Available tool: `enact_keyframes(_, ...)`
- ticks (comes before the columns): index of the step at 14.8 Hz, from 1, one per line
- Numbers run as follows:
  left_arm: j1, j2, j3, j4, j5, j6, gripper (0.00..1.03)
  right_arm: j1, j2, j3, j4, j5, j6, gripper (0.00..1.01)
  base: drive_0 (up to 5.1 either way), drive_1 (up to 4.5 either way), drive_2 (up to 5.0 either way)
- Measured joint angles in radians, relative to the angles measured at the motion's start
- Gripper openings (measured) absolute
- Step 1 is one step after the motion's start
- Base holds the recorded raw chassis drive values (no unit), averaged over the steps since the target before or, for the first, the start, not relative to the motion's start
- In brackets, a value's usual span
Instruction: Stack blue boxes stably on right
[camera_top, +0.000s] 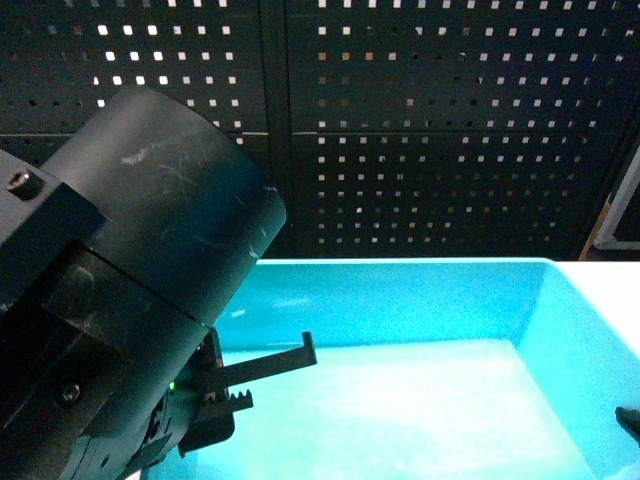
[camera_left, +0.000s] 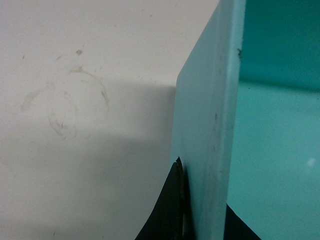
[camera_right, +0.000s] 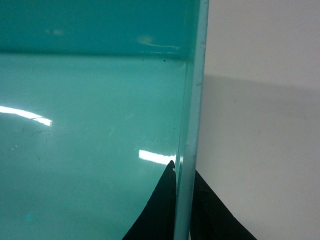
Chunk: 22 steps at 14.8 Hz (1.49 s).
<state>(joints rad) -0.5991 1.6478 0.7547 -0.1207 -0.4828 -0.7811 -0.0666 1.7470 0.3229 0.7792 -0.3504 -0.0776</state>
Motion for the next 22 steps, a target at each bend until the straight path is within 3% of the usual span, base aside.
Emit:
enact_keyframes(1,0.026,-0.029,-0.006,0.069,-0.004,0.058,0.02,0.0,-0.08,0.035,0.004,0.002,-0.005,0.07,0.0,0.0,0.0)
enact_keyframes(2,0.06,-0.095,-0.005,0.177,-0.008,0.171,0.02,0.009,-0.193,0.077,0.002,0.017,-0.017,0.07,0.0,0.0,0.0)
enact_keyframes(3,0.09,-0.13,0.008,0.301,-0.011,0.321,0.02,0.014,-0.298,0.127,-0.056,0.037,0.004,0.07,0.0,0.0,0.0)
enact_keyframes(4,0.132,-0.21,0.079,0.452,0.025,0.523,0.02,0.014,-0.425,0.247,-0.127,0.053,0.04,0.07,0.0,0.0,0.0)
enact_keyframes(5,0.15,-0.286,0.153,0.54,0.06,0.67,0.02,0.014,-0.517,0.358,-0.182,0.062,0.087,0.07,0.0,0.0,0.0)
enact_keyframes(6,0.15,-0.31,0.153,0.584,0.074,0.715,0.02,0.014,-0.536,0.378,-0.18,0.063,0.097,0.07,0.0,0.0,0.0)
enact_keyframes(9,0.154,-0.33,0.132,0.668,0.099,0.782,0.02,0.014,-0.537,0.381,-0.165,0.066,0.107,0.07,0.0,0.0,0.0)
enact_keyframes(22,0.157,-0.328,0.123,0.667,0.099,0.788,0.02,0.015,-0.53,0.378,-0.168,0.066,0.112,0.07,-1.4,-1.37,-1.4)
